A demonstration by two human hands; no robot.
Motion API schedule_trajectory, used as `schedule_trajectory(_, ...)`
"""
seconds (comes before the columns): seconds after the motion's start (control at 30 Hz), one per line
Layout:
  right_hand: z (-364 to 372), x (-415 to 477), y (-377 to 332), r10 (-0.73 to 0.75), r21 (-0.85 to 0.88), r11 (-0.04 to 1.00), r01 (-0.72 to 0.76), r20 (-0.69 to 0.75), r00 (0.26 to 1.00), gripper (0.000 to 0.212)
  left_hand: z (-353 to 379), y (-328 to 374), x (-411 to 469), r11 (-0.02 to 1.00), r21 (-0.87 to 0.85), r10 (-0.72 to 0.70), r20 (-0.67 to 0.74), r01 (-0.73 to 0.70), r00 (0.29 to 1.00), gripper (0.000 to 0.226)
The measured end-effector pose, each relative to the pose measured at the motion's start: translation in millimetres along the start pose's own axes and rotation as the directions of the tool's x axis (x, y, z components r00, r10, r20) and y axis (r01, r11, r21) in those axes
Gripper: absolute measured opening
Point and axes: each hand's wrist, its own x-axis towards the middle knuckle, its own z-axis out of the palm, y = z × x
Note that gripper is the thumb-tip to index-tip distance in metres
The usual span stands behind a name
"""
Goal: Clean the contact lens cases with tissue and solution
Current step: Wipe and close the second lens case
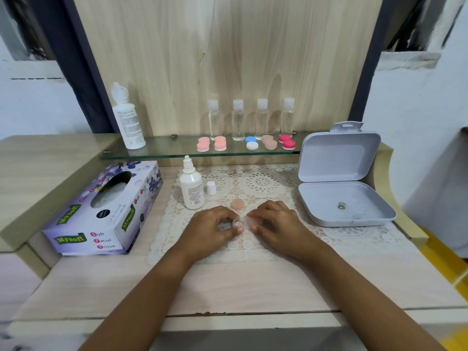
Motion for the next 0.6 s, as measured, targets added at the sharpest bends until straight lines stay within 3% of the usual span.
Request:
schedule_trajectory(0.2, 2.3, 0.8, -1.8, 0.045, 0.035, 0.998, -0.042, -0.075, 0.996, 0.071, -0.1, 0.2, 0.1, 1.000, -0.003, 0.001, -0.003, -0.001, 1.000, 0.022)
schedule_trajectory(0.43, 1.7, -1.5, 1.3, 0.000, 0.093, 0.996, 0.007, -0.075, 0.997, 0.039, -0.1, -0.9, 0.3, 1.000, -0.004, -0.003, -0.001, 0.003, 1.000, 0.021)
schedule_trajectory(0.6, -0.1, -2.8, 3.8, -0.023, 0.125, 0.992, 0.029, -0.055, 0.998, 0.034, -0.2, -0.6, 0.0, 1.000, -0.002, 0.001, -0.003, -0.001, 1.000, 0.020)
